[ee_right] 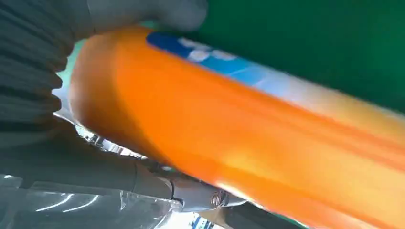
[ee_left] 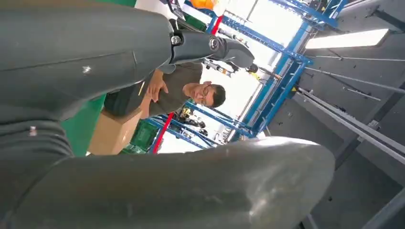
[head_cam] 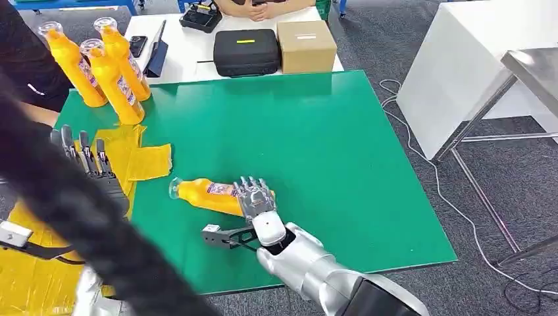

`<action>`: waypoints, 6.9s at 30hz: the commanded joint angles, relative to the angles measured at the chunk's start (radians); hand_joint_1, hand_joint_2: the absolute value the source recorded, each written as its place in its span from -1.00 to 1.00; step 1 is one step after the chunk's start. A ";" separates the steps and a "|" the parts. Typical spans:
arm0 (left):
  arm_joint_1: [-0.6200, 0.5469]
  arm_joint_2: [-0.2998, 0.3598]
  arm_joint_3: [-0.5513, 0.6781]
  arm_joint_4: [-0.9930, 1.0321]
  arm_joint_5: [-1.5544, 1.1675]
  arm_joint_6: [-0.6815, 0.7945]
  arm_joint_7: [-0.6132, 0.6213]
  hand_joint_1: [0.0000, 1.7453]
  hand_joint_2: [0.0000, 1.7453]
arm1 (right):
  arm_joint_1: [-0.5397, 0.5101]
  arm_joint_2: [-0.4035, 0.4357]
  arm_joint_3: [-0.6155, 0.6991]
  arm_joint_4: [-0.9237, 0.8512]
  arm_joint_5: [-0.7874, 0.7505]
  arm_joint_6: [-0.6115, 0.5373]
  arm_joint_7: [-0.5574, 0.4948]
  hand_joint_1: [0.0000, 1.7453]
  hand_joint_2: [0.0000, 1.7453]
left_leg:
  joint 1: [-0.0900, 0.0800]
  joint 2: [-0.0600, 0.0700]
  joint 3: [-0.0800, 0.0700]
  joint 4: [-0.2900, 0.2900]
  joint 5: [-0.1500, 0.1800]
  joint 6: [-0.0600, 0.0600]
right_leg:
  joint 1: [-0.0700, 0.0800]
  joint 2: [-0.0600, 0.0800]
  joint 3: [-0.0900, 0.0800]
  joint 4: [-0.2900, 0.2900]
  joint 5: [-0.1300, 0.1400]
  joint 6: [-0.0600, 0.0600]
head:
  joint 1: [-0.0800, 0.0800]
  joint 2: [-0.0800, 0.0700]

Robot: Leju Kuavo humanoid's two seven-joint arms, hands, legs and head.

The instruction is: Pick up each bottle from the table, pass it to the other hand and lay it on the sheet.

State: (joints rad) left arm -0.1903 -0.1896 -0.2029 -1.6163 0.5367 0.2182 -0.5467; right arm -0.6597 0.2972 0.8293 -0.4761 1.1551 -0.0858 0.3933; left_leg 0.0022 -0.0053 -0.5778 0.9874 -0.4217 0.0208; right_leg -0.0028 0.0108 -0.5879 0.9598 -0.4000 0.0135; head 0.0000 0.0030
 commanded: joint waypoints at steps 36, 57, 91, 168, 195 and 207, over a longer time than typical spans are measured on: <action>-0.090 0.086 0.042 0.415 -0.122 -0.090 0.215 -1.00 1.00 | 0.088 -0.187 -0.150 -0.673 -0.177 -0.101 -0.082 1.00 1.00 | 0.000 0.001 0.002 0.000 -0.002 -0.001 | 0.000 0.001 0.002 0.001 0.000 0.000 | 0.000 0.000; -0.076 0.061 0.066 0.361 -0.115 -0.093 0.240 -1.00 1.00 | 0.112 -0.139 -0.088 -0.672 -0.152 -0.082 -0.092 1.00 1.00 | 0.000 0.001 0.001 -0.001 -0.002 -0.001 | 0.000 0.001 0.001 0.000 -0.002 0.000 | 0.000 0.000; 0.009 0.060 0.035 0.222 0.137 -0.411 0.364 -1.00 1.00 | 0.094 -0.032 0.149 -0.512 -0.051 0.024 -0.094 1.00 1.00 | 0.001 -0.001 -0.001 -0.002 -0.001 -0.001 | 0.001 0.000 0.000 -0.001 -0.002 0.000 | 0.000 0.000; 0.046 0.096 0.244 0.196 -0.295 0.018 0.147 1.00 1.00 | 0.301 -0.280 -0.334 -0.778 -0.026 -0.209 -0.108 -1.00 -1.00 | 0.000 -0.004 -0.001 -0.001 -0.001 -0.001 | 0.001 -0.004 0.000 -0.001 -0.003 0.000 | 0.000 0.000; -0.262 0.165 0.404 0.667 -1.174 0.480 -0.005 1.00 1.00 | 0.176 -0.289 -0.240 -0.630 -0.218 -0.186 -0.203 -1.00 -1.00 | 0.000 -0.002 0.001 -0.002 0.000 -0.002 | 0.000 -0.001 0.002 -0.001 -0.001 0.000 | 0.000 0.000; -0.263 0.212 0.337 0.751 -1.145 0.480 0.002 -1.00 -1.00 | 0.151 -0.296 -0.192 -0.604 -0.275 -0.149 -0.224 -1.00 -1.00 | 0.000 0.002 0.005 -0.003 0.000 -0.002 | 0.000 0.002 0.006 -0.001 0.000 0.000 | 0.000 0.000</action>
State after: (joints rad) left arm -0.4505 -0.0015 0.1659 -1.0114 -0.5764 0.7027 -0.5822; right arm -0.4390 0.0187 0.5668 -1.1639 0.9041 -0.2598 0.1793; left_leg 0.0025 -0.0060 -0.5778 0.9872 -0.4210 0.0200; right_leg -0.0025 0.0109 -0.5866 0.9603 -0.3995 0.0135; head 0.0000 0.0030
